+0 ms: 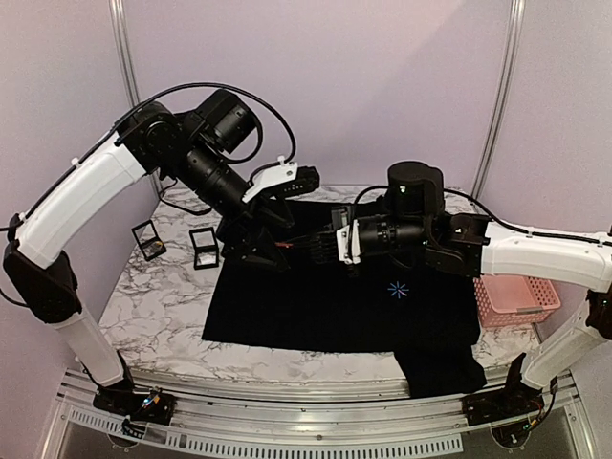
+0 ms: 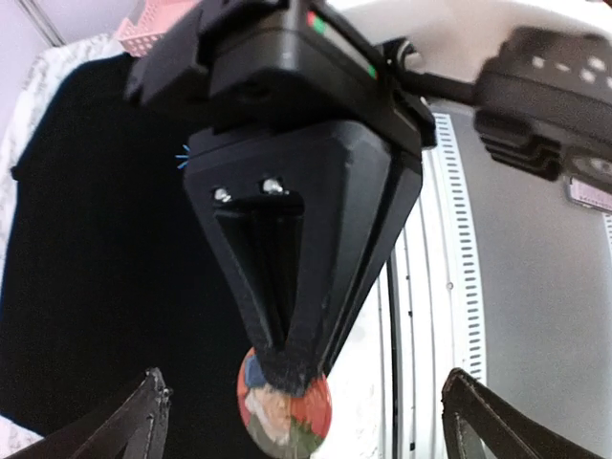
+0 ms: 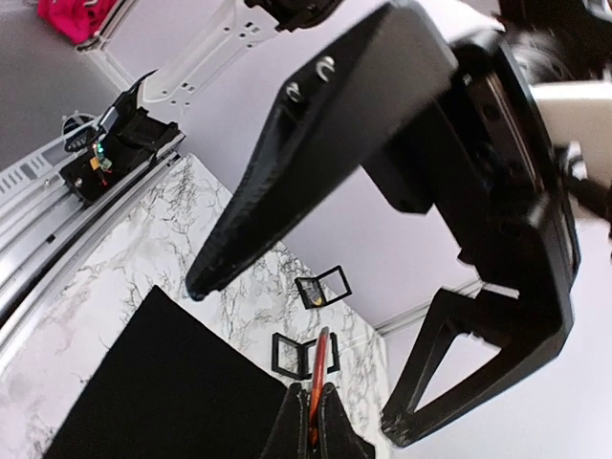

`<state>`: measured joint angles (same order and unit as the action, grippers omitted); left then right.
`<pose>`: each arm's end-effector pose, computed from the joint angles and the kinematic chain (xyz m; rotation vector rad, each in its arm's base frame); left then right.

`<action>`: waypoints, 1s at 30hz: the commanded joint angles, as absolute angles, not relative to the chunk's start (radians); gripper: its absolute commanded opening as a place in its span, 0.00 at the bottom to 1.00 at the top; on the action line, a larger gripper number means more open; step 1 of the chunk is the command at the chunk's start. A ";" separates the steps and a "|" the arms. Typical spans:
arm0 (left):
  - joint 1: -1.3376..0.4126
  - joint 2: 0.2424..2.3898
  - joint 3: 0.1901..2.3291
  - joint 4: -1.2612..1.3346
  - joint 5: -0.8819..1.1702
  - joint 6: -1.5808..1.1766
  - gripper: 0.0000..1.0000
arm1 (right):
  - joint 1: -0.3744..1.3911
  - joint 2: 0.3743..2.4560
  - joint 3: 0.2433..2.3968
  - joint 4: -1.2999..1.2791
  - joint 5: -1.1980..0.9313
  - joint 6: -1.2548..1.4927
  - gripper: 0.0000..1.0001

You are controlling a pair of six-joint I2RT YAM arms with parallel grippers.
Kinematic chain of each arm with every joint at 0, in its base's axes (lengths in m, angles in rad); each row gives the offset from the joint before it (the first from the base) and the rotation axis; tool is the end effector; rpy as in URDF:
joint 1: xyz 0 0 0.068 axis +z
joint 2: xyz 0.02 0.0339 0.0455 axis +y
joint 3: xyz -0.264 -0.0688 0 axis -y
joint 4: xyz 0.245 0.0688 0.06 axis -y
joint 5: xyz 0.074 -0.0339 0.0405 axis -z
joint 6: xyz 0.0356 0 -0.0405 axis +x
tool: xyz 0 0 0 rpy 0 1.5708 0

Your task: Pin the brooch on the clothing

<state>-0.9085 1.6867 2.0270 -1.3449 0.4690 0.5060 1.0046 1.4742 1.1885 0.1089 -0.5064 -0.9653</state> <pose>0.1830 -0.2608 0.4248 1.8132 1.8452 -0.7542 0.1732 0.3047 0.3463 -1.6283 0.6363 0.4701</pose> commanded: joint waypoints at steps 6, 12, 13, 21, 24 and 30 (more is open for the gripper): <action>-0.790 1.430 1.934 -1.376 0.192 0.629 1.00 | 0.851 1.333 1.070 0.177 -0.513 -0.157 0.00; -0.794 1.121 1.557 -1.052 0.172 0.604 1.00 | 0.795 1.255 0.983 0.198 -0.583 0.107 0.00; -0.802 1.092 1.514 -0.987 0.198 0.573 1.00 | 0.778 1.243 0.980 0.186 -0.625 0.125 0.00; -1.059 1.268 1.438 -0.670 0.213 0.390 0.91 | 0.750 1.145 1.000 -0.091 -0.897 -0.056 0.00; -1.094 1.366 1.473 -0.555 0.242 0.289 0.74 | 0.749 1.129 1.032 -0.206 -0.918 -0.162 0.00; -1.128 1.497 1.532 -0.501 0.293 0.175 0.61 | 0.750 1.151 1.110 -0.353 -0.896 -0.300 0.00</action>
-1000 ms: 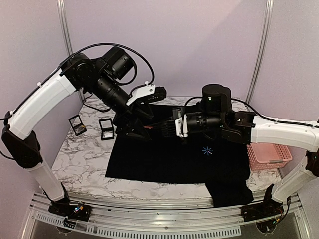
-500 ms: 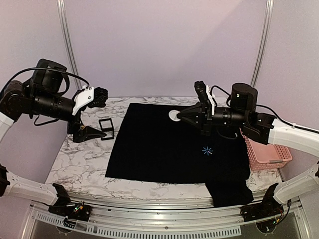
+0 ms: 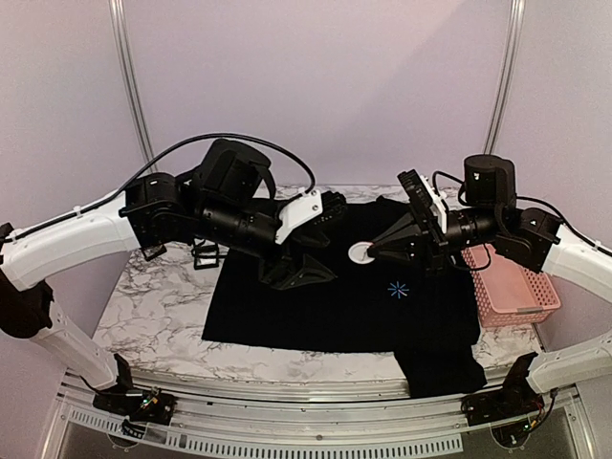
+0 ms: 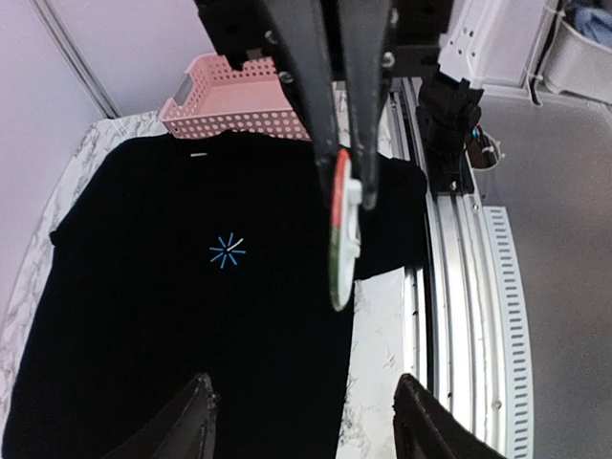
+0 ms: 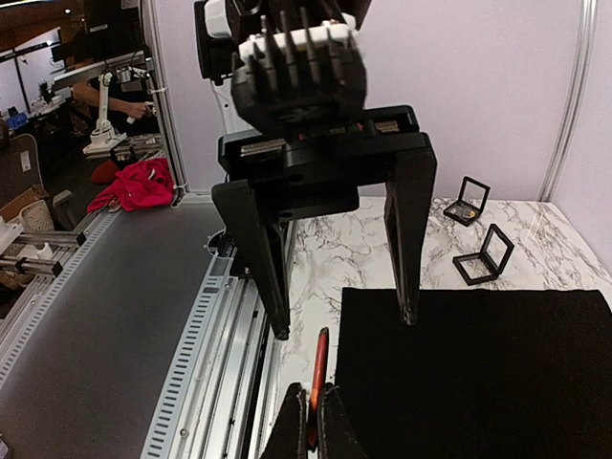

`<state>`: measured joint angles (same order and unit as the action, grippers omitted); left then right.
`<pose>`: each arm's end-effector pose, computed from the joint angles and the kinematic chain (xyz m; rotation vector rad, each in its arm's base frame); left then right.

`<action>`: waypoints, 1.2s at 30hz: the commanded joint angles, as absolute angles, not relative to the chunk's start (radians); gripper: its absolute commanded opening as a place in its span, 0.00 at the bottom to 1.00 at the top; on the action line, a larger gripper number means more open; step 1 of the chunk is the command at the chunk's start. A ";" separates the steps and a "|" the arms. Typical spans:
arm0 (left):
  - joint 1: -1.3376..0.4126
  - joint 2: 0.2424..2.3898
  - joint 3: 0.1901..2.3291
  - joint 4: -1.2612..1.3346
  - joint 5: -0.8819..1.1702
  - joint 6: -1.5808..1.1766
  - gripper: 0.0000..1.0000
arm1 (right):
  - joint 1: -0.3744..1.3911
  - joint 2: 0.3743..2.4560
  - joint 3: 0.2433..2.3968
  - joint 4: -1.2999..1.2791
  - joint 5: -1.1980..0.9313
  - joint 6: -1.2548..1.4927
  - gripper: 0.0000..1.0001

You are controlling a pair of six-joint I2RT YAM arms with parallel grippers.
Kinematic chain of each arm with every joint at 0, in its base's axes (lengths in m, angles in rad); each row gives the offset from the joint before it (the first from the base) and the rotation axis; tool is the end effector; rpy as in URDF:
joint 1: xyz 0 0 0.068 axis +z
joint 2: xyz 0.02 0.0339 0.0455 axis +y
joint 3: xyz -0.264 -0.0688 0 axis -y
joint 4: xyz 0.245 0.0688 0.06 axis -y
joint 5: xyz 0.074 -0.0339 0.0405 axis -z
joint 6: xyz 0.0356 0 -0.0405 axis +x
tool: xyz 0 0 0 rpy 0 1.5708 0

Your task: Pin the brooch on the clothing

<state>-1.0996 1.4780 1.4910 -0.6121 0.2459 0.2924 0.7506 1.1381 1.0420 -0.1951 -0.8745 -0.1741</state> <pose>0.1418 -0.2974 0.3783 1.5464 1.6233 -0.7182 0.1654 0.1916 0.3616 -1.3784 1.3464 1.2006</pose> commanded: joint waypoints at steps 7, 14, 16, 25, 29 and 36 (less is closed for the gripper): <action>-1.135 1.504 1.484 -0.422 0.339 0.117 0.38 | 0.749 1.214 1.203 -0.468 -0.899 -0.385 0.00; -1.135 1.501 1.457 -0.389 0.349 0.075 0.10 | 0.750 1.227 1.218 -0.480 -0.900 -0.404 0.00; -1.135 1.496 1.449 -0.390 0.334 0.066 0.04 | 0.749 1.225 1.217 -0.475 -0.897 -0.398 0.00; -1.141 1.491 1.422 -0.393 0.357 0.027 0.11 | 0.749 1.216 1.220 -0.457 -0.904 -0.383 0.00; -1.141 1.483 1.411 -0.366 0.347 0.021 0.00 | 0.749 1.214 1.221 -0.458 -0.908 -0.386 0.00; -1.131 1.429 1.363 -0.274 0.329 0.030 0.00 | 0.748 1.184 1.166 -0.380 -0.793 -0.311 0.49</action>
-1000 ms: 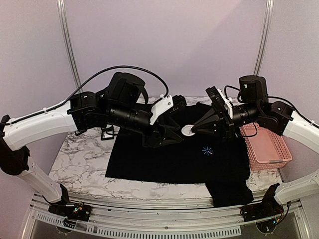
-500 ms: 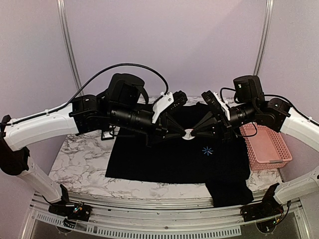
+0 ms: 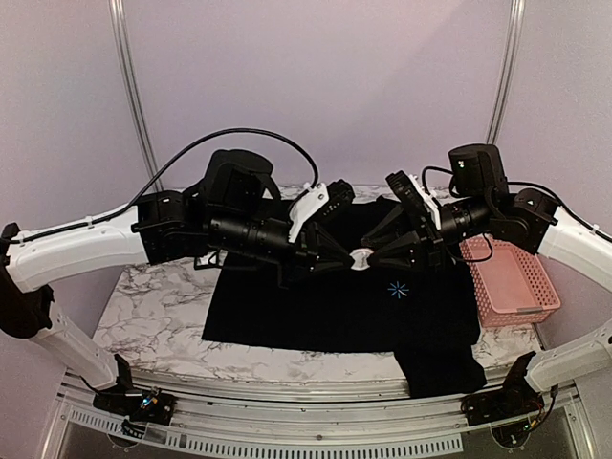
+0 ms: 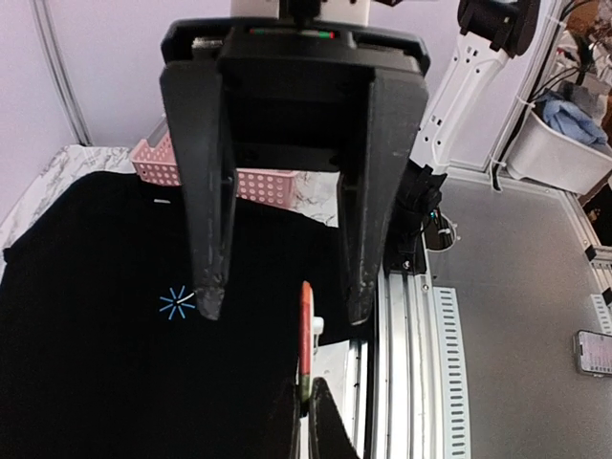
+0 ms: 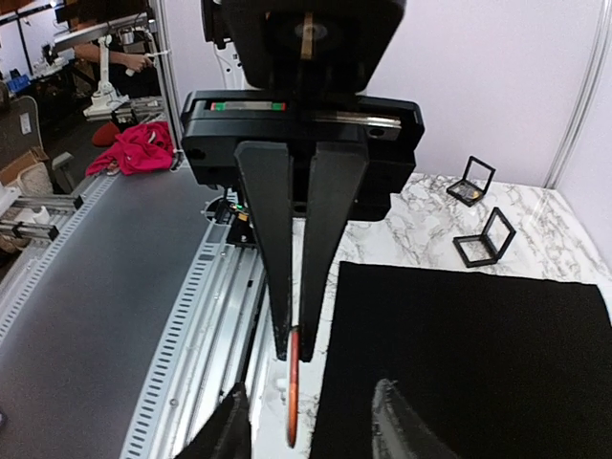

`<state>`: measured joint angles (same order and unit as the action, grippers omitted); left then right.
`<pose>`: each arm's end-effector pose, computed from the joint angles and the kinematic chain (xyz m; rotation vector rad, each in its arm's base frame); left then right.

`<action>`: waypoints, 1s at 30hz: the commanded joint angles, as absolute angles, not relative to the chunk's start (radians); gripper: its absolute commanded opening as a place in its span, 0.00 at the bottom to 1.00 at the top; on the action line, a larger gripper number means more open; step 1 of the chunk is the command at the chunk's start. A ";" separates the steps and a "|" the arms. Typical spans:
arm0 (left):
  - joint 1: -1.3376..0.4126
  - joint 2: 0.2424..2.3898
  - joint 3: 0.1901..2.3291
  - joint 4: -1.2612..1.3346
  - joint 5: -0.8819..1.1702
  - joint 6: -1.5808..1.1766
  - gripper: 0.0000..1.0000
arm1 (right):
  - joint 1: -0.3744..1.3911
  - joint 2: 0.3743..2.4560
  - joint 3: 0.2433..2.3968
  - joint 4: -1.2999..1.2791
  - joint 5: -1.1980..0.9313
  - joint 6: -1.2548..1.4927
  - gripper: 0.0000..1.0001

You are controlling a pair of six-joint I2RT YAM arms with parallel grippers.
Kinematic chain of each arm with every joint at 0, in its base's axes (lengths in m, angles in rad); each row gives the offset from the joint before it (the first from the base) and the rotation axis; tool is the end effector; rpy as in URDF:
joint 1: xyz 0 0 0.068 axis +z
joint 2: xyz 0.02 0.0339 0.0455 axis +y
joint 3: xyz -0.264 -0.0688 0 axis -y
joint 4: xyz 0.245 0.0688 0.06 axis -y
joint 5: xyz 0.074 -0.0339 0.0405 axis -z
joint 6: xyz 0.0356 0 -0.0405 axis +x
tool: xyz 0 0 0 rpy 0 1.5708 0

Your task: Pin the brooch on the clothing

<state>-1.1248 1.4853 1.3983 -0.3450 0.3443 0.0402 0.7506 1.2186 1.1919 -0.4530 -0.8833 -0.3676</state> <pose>0.1377 -0.3159 0.3700 1.3622 1.6393 -1.0153 0.1722 0.1982 0.3702 -1.5190 1.3655 1.1381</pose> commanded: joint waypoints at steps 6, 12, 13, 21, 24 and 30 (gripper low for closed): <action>-1.130 1.377 1.302 -0.198 0.312 0.056 0.00 | 0.747 1.109 1.006 -0.141 -0.786 -0.177 0.70; -1.132 1.370 1.287 -0.178 0.264 0.077 0.00 | 0.747 1.103 0.875 0.254 -0.785 0.050 0.65; -1.132 1.370 1.286 -0.174 0.264 0.078 0.00 | 0.748 1.105 0.868 0.282 -0.785 0.077 0.65; -1.141 1.371 1.269 -0.141 0.247 0.105 0.00 | 0.766 1.153 0.877 0.379 -0.821 0.167 0.58; -1.141 1.375 1.270 -0.135 0.241 0.105 0.00 | 0.775 1.179 0.883 0.378 -0.823 0.168 0.51; -1.147 1.376 1.272 -0.147 0.240 0.120 0.00 | 0.776 1.181 0.873 0.405 -0.837 0.161 0.41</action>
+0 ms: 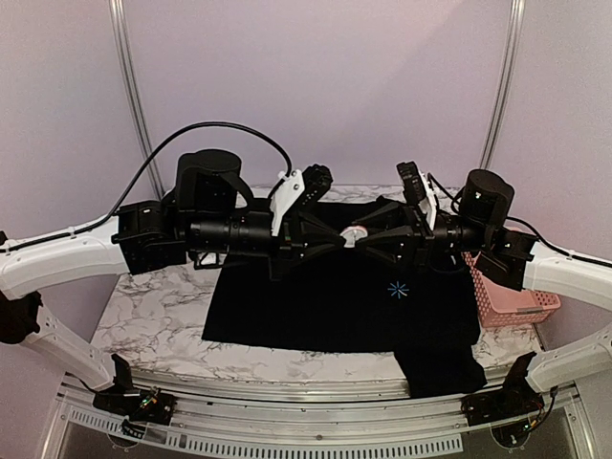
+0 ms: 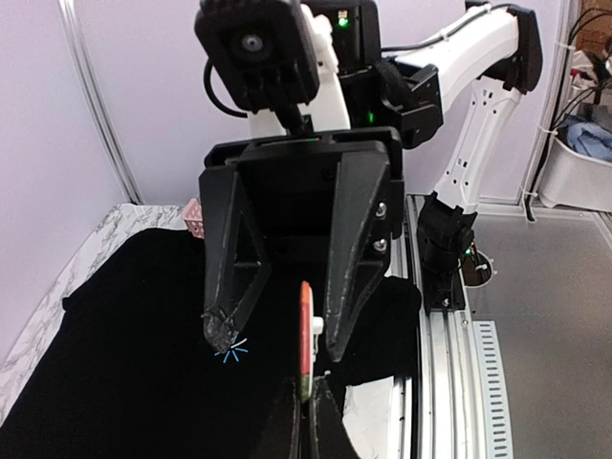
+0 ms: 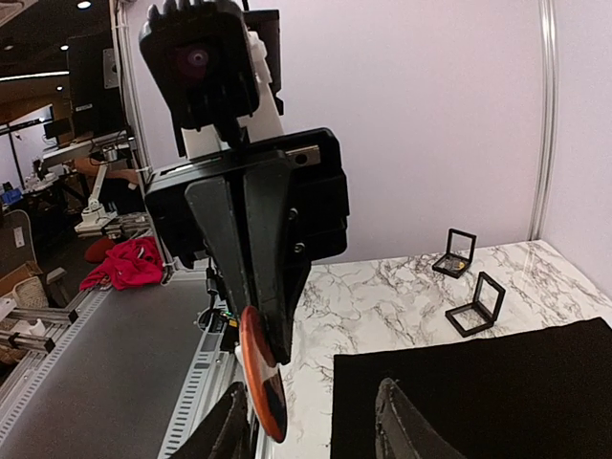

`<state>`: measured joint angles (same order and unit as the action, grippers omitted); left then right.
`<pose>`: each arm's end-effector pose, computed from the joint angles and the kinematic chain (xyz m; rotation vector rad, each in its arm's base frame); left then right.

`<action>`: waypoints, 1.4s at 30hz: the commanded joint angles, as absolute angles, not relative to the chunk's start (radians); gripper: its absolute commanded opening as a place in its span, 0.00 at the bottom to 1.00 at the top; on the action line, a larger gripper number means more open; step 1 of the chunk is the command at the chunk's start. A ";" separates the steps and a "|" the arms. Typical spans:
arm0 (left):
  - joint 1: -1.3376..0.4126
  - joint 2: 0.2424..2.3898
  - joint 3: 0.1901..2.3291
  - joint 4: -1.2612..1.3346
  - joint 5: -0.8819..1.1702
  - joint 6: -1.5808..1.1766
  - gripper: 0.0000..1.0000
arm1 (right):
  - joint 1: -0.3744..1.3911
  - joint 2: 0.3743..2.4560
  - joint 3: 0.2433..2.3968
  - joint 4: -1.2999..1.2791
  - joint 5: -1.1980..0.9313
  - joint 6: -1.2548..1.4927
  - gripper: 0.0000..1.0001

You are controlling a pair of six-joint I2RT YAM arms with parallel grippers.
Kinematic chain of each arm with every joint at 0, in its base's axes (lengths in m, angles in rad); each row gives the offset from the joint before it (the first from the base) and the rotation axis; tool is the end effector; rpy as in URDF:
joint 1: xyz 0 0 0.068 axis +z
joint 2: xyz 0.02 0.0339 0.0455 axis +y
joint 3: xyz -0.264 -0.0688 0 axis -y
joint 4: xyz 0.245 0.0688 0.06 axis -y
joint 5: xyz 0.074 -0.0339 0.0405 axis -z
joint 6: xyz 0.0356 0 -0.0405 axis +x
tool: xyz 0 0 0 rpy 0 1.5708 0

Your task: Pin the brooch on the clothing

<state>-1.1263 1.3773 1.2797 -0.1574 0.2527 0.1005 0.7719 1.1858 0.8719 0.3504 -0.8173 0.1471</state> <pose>0.1312 -0.2962 0.3811 1.2564 1.4580 -0.9383 0.1759 0.2074 0.3432 -1.1469 1.2700 1.3239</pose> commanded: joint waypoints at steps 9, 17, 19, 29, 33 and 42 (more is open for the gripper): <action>-1.153 1.383 1.277 -0.138 0.247 0.121 0.00 | 0.776 1.183 0.876 0.383 -0.831 0.159 0.31; -1.159 1.386 1.275 -0.127 0.251 0.129 0.00 | 0.777 1.189 0.887 0.352 -0.793 0.135 0.24; -1.164 1.388 1.278 -0.128 0.249 0.139 0.00 | 0.777 1.199 0.892 0.357 -0.775 0.147 0.20; -1.178 1.384 1.270 -0.152 0.256 0.193 0.00 | 0.778 1.208 0.915 0.328 -0.756 0.136 0.09; -1.207 1.375 1.257 -0.158 0.256 0.275 0.00 | 0.777 1.215 0.939 0.299 -0.760 0.126 0.05; -1.240 1.381 1.258 -0.185 0.231 0.366 0.00 | 0.776 1.253 0.984 0.233 -0.731 0.108 0.08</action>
<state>-1.1610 1.3674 1.2770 -0.1490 0.1646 0.2718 0.7807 1.2095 0.9287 0.2893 -0.8371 0.0864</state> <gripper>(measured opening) 0.021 0.055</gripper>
